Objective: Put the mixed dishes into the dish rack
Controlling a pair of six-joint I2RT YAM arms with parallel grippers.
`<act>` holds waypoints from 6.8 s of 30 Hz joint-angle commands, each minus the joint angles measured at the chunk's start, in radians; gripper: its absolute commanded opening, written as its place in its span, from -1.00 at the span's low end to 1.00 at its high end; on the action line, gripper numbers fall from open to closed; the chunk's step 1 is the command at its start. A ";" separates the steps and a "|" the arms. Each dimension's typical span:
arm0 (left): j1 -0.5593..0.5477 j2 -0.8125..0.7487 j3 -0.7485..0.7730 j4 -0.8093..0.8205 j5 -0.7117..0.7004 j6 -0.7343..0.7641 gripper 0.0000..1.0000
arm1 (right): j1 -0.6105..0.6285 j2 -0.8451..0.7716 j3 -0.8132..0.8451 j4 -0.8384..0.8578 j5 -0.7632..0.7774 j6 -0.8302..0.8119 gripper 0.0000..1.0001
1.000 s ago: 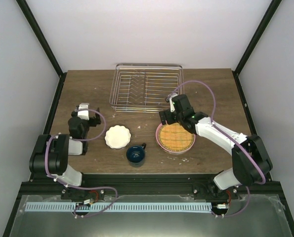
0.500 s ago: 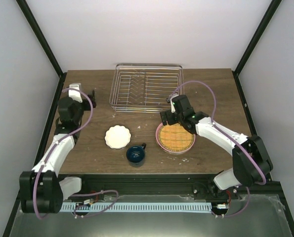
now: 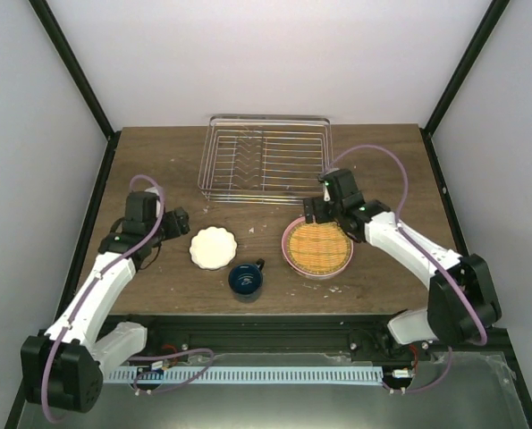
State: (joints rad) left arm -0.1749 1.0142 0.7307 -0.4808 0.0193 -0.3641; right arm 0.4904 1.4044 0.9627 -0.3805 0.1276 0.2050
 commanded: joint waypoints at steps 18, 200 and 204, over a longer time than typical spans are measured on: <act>-0.060 0.008 -0.234 0.067 -0.009 -0.145 0.77 | -0.124 -0.202 -0.113 -0.113 -0.034 0.096 1.00; -0.213 -0.231 -0.110 0.015 -0.201 -0.054 0.49 | 0.114 0.213 0.524 0.227 -0.037 -0.254 -0.54; -0.213 -0.226 -0.117 0.024 -0.192 -0.052 0.49 | 0.063 0.306 0.610 0.180 0.106 -0.308 -0.56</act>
State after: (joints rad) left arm -0.3862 0.7853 0.6064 -0.4591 -0.1749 -0.4187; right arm 0.6052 1.6577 1.4429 -0.2516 0.0261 -0.0200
